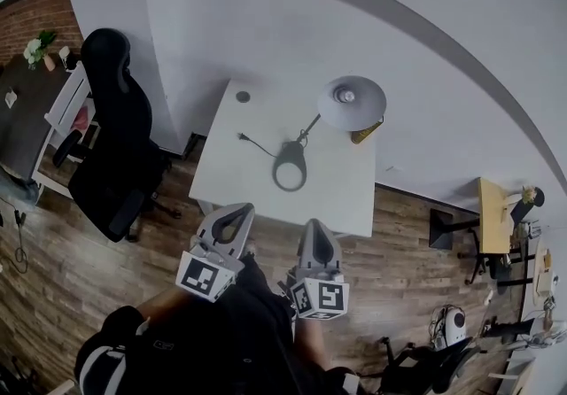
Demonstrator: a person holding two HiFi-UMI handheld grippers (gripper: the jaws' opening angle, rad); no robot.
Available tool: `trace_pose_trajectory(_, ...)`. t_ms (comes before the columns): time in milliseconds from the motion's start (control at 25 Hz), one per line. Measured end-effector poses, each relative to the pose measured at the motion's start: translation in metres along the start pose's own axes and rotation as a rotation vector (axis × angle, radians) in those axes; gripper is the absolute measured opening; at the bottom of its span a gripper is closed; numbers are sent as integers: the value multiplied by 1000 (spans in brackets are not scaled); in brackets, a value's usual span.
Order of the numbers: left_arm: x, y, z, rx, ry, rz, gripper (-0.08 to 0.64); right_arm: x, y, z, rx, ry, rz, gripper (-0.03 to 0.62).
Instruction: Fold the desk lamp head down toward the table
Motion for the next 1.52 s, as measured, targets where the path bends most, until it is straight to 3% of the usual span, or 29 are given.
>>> trace_pose_trajectory(520, -137, -20, -22, -26, -11, 57, 26, -94, -61, 84, 8, 18, 66, 13)
trace_pose_trajectory(800, -194, -20, -33, -39, -2, 50, 32, -134, -84, 117, -24, -3, 95, 95)
trace_pose_trajectory(1040, -223, -19, -45, -35, 3, 21, 101, -161, -92, 126, -34, -25, 101, 114)
trace_pose_trajectory(1520, -248, -16, -54, -6, 20, -1, 104, -178, -94, 127, -36, -56, 113, 83)
Point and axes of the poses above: the fingertips, and each gripper's own axes: x backward along the fingers, z to its right, y out of its underside, the point moved 4 cm from there along x, backward along the fingers, and after that the axes turned 6 degrees about -x, right-handed, at the moved point
